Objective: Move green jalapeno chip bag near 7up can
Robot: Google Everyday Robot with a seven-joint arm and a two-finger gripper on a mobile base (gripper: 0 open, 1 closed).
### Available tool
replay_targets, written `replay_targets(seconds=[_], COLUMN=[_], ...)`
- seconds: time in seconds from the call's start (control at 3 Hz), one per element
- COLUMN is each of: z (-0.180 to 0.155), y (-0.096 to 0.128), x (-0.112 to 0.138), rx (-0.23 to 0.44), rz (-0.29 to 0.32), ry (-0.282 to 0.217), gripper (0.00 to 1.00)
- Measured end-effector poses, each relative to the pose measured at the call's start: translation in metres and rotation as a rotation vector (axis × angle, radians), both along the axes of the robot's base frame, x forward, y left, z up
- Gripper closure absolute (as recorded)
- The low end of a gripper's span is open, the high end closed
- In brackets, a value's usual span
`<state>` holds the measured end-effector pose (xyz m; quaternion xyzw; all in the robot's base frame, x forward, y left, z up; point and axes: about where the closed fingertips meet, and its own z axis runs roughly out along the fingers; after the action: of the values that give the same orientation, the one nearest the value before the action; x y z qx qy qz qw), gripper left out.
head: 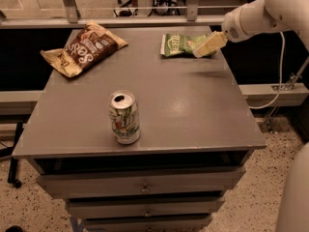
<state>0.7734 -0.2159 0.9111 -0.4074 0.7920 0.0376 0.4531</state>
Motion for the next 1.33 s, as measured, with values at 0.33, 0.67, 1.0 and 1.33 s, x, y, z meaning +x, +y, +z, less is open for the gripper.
replay_targets(seconds=[0.33, 0.67, 1.0, 1.33], z=[-0.025, -0.044, -0.051, -0.053], y=[0.001, -0.004, -0.007, -0.01], x=[0.016, 0.027, 0.033, 0.034], rx=[0.004, 0.033, 0.06, 0.078], rz=[-0.029, -0.055, -0.066, -0.073], ry=[0.046, 0.076, 0.084, 0.089], gripper=[0.0, 0.13, 0.34, 0.65])
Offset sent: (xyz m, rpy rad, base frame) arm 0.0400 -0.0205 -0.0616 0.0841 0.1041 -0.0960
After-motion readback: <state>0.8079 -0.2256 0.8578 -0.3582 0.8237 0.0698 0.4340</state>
